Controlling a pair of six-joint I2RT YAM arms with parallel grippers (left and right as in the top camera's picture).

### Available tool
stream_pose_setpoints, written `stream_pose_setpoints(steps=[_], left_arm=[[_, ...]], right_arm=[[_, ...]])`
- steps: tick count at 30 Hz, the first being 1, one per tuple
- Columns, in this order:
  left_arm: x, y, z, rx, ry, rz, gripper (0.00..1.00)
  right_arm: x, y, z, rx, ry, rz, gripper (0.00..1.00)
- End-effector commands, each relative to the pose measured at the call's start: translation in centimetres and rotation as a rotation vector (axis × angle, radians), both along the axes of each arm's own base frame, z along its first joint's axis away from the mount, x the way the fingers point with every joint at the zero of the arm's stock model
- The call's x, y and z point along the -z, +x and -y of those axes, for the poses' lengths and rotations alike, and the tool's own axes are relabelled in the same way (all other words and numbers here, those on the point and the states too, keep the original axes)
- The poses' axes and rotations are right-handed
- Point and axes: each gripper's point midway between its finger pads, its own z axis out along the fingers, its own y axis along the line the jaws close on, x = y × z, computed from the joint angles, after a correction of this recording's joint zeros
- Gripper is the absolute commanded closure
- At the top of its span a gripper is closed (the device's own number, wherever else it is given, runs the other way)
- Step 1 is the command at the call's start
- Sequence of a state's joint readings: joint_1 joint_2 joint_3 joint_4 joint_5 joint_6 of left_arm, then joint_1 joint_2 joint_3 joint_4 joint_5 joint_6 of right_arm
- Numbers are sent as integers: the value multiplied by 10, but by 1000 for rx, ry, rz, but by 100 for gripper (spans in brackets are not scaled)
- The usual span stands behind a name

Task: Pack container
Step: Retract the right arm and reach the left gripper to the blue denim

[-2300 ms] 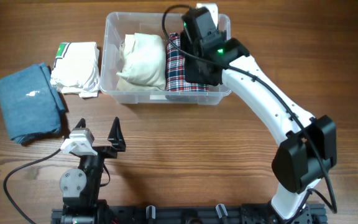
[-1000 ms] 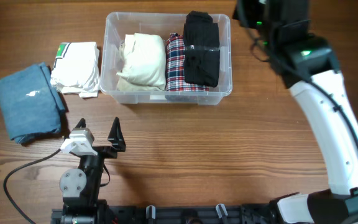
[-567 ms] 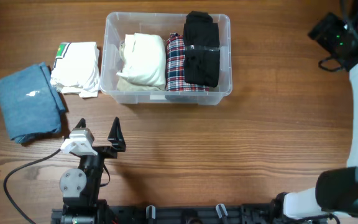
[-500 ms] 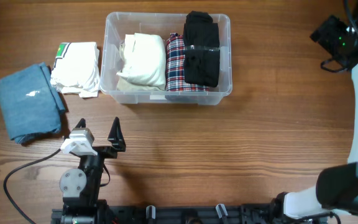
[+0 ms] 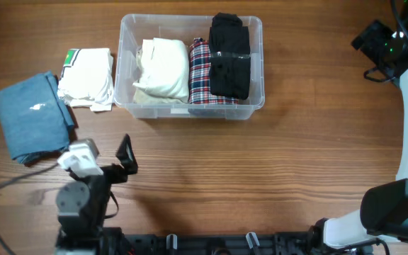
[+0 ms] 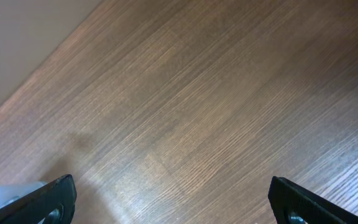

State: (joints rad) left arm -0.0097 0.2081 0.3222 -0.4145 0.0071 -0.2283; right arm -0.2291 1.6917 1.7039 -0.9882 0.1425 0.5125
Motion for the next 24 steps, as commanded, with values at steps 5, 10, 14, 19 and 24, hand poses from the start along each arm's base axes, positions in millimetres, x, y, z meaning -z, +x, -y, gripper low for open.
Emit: stream_pose_setpoints(steps=[5, 10, 14, 19, 24], left_arm=[[-48, 11, 24, 97, -129, -358, 0], [-35, 16, 57, 250, -255, -603, 0], [-23, 24, 54, 225, -247, -650, 0], [-6, 30, -19, -212, -231, -679, 0], [-3, 36, -90, -438, -149, -646, 0]], right_arm=[[9, 1, -3, 3, 19, -16, 0], [9, 1, -3, 3, 20, -16, 0], [9, 1, -3, 3, 19, -16, 0], [9, 1, -3, 3, 19, -16, 0], [9, 1, -3, 3, 20, -16, 0]])
